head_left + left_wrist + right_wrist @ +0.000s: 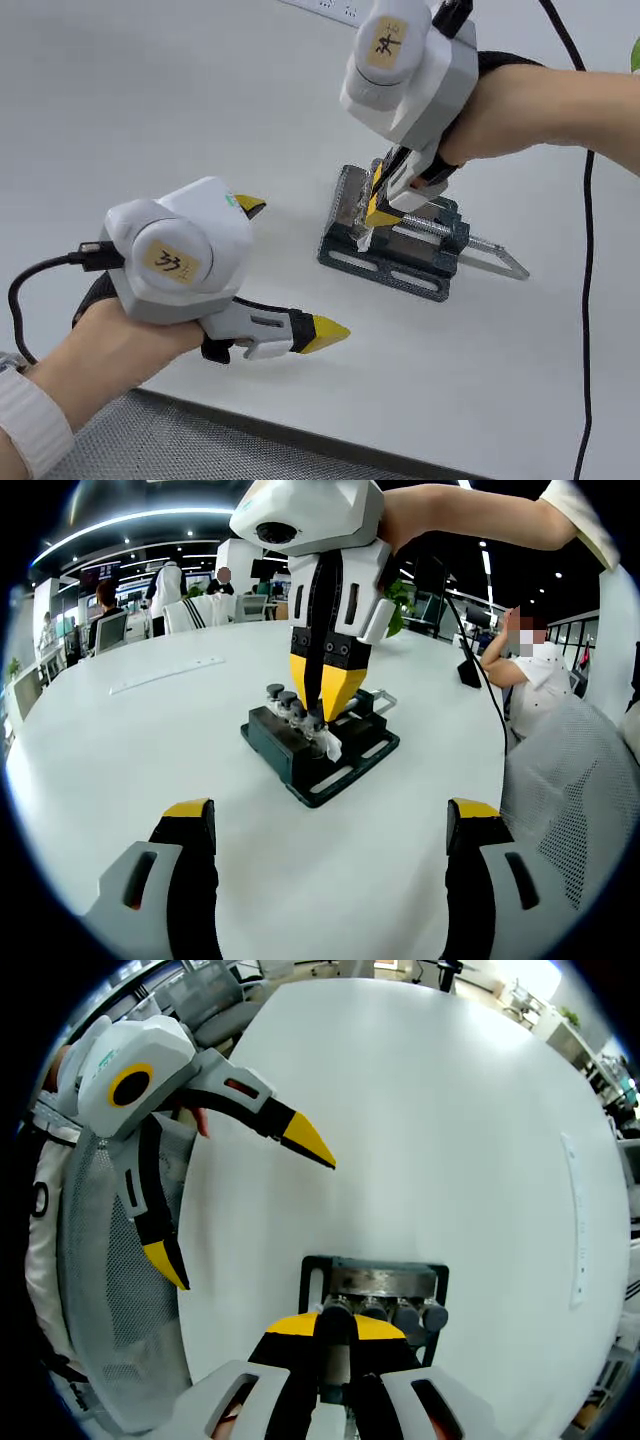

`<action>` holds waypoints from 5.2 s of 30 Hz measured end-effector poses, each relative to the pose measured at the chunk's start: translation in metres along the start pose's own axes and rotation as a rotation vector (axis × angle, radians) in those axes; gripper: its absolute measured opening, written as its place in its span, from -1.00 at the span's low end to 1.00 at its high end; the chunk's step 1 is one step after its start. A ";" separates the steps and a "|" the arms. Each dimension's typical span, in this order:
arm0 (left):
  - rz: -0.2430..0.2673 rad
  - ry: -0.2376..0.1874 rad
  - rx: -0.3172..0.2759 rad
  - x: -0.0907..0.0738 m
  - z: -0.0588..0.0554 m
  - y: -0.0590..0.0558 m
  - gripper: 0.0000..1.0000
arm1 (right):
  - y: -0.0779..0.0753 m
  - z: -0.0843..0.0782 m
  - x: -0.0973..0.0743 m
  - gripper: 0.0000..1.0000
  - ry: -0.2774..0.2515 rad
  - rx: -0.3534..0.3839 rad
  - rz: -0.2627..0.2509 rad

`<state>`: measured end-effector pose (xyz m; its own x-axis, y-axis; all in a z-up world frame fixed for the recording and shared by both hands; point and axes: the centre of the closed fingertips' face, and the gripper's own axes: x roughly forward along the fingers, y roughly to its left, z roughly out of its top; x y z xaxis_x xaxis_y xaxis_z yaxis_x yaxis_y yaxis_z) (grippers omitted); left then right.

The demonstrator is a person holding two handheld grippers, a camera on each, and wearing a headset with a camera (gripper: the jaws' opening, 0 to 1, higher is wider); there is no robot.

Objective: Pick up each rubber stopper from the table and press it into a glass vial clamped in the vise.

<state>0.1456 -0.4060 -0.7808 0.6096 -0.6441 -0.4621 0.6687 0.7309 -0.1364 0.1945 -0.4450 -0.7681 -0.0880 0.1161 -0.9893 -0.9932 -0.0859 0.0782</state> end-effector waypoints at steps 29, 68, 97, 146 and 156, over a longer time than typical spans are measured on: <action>-0.009 0.007 -0.005 0.001 -0.002 -0.001 0.86 | 0.002 -0.001 -0.001 -0.82 -0.033 -0.006 0.006; -0.007 0.004 -0.004 0.000 0.001 -0.002 0.84 | 0.004 0.000 -0.006 -0.76 -0.051 -0.005 -0.003; -0.014 0.004 -0.016 0.001 -0.001 -0.002 0.83 | 0.000 0.000 -0.005 -0.99 -0.056 -0.002 -0.032; -0.019 0.009 -0.022 0.003 -0.002 -0.003 0.80 | -0.002 0.001 -0.002 -1.00 -0.028 0.059 -0.021; -0.019 0.008 -0.020 0.003 -0.003 -0.002 0.80 | -0.004 0.000 0.000 -1.00 0.018 0.033 -0.028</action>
<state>0.1446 -0.4091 -0.7840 0.5935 -0.6559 -0.4664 0.6711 0.7232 -0.1630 0.1986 -0.4442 -0.7683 -0.0587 0.0998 -0.9933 -0.9973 -0.0504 0.0539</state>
